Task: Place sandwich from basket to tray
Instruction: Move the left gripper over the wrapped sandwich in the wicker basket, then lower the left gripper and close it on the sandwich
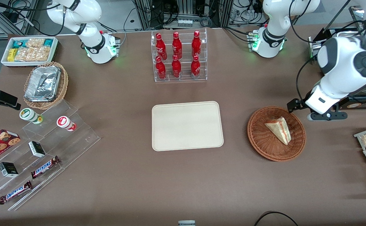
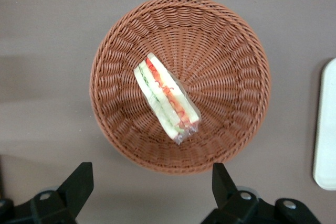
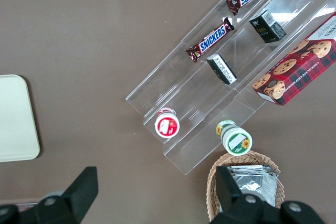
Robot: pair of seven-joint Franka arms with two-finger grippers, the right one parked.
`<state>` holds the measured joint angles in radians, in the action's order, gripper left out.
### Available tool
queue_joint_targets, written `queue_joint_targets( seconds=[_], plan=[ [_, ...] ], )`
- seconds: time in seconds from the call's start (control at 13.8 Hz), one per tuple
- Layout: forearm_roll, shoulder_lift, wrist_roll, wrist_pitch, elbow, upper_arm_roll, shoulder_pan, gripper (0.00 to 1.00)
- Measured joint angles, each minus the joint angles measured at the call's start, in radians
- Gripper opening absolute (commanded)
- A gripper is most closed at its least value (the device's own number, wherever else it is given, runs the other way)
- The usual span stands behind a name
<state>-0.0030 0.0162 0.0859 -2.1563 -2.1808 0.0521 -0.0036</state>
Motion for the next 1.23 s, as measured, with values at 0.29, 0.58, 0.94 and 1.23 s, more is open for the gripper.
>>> queue_joint_targets(
  seconds=[0.29,0.58,0.94,1.23],
  plan=[
    [0.000,-0.046,0.193,-0.093,-0.028,0.000,-0.006,1.00],
    [0.000,-0.097,0.538,-0.138,-0.028,0.002,-0.035,1.00],
    [0.000,-0.148,0.712,-0.164,-0.029,0.002,-0.041,1.00],
    [0.000,-0.204,0.761,-0.192,-0.029,0.002,-0.041,1.00]
  ],
)
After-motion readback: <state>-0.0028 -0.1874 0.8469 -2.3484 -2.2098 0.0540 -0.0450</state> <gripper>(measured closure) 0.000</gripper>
